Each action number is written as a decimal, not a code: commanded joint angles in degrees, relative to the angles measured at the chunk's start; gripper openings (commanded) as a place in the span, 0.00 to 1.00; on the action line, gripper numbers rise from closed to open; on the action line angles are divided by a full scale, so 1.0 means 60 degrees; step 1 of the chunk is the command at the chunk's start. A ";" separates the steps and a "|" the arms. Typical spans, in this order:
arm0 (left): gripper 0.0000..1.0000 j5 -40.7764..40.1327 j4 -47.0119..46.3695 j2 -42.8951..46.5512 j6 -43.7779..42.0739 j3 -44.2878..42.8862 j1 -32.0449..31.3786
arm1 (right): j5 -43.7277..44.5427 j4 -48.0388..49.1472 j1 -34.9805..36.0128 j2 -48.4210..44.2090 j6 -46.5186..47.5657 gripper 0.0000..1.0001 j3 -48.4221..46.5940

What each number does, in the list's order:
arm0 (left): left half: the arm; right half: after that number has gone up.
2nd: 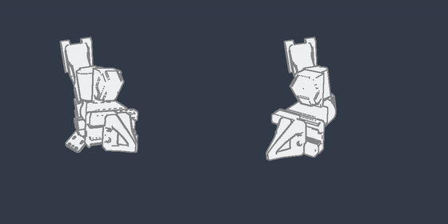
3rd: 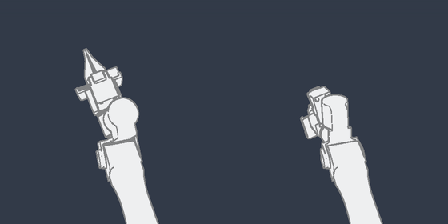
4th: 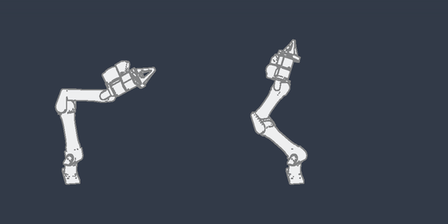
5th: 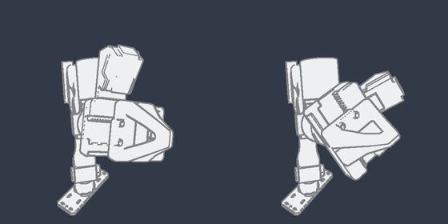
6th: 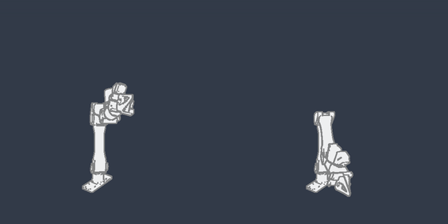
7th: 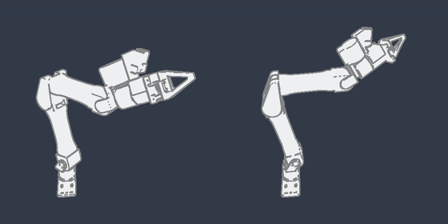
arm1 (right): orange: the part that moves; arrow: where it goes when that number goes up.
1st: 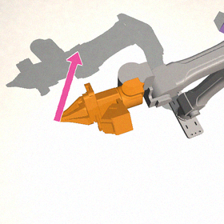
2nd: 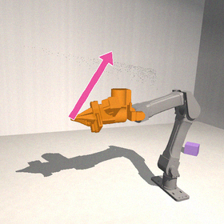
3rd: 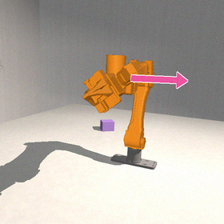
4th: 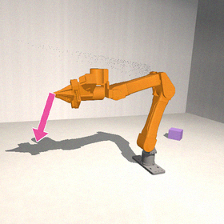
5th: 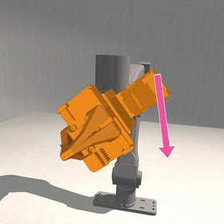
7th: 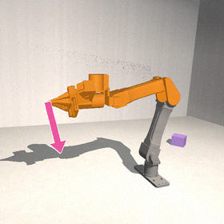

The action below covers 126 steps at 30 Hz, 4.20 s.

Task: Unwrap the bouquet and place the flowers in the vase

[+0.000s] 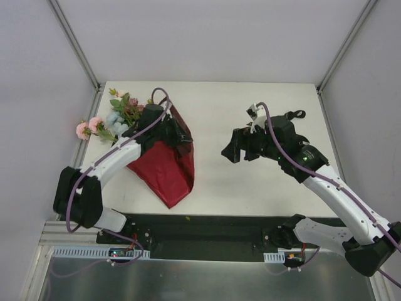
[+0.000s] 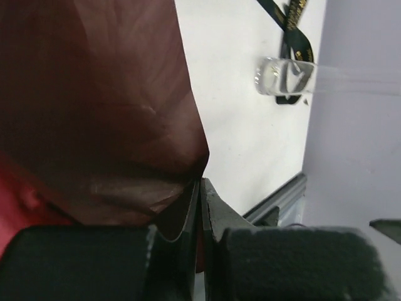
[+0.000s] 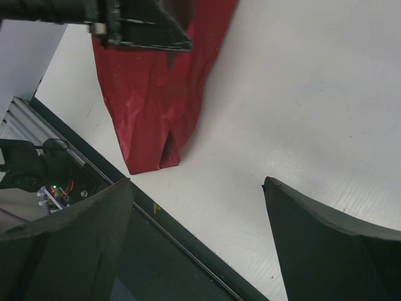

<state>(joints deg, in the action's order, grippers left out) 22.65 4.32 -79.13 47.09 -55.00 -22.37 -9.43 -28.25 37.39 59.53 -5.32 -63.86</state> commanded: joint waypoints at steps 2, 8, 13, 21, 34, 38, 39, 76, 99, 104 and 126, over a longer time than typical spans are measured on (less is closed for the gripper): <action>0.05 0.1628 -0.1188 -0.1780 0.0369 -0.1554 -0.0797 | 0.0369 0.0651 0.0404 -0.0209 -0.0387 0.88 -0.0124; 0.58 0.0927 -0.1058 -0.0934 -0.0596 -0.0898 -0.0988 | 0.0489 0.0753 0.0595 -0.0254 -0.0344 0.88 0.0096; 0.99 0.1073 0.0142 0.0603 -0.1502 -0.0252 -0.0945 | -0.0054 0.1206 0.1105 0.0829 -0.0256 0.88 -0.0138; 0.98 -0.2082 0.4052 0.4364 -0.3189 -0.0148 -0.0447 | -0.0623 0.2566 0.2074 0.3051 -0.0328 0.84 -0.1206; 0.99 -0.4669 0.5462 0.7651 -0.3131 0.0129 -0.0402 | -0.2383 0.1955 0.1812 0.9090 -0.0285 0.91 -0.5789; 0.99 -0.4728 0.5667 0.7812 -0.3219 0.0041 -0.0402 | -0.2645 0.1647 0.1708 1.0057 -0.0256 0.93 -0.6450; 0.99 -0.4742 0.5696 0.7813 -0.3234 0.0041 -0.0402 | -0.2661 0.1603 0.1708 1.0320 -0.0241 0.93 -0.6467; 0.99 -0.6397 0.7189 0.8065 -0.3162 -0.1863 -0.0402 | -0.5460 0.7404 0.4170 0.9738 -0.4109 0.97 -0.4536; 0.99 -0.2463 0.4308 0.3727 -0.0934 0.1665 0.1394 | -0.1315 0.2306 0.2340 0.2796 -0.0095 0.99 0.0446; 0.99 0.1487 0.1718 0.3286 -0.1345 0.2661 0.1619 | -0.0904 0.2101 0.1725 0.1697 0.0081 1.00 0.1223; 0.39 0.2597 -0.0617 0.3288 -0.1183 0.4114 -0.1382 | -0.0232 0.1603 0.0566 0.0846 -0.0402 1.00 0.1956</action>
<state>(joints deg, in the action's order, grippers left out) 39.77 2.70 -56.64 40.95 -29.93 -28.91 -13.76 -17.41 41.52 68.05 -6.46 -53.06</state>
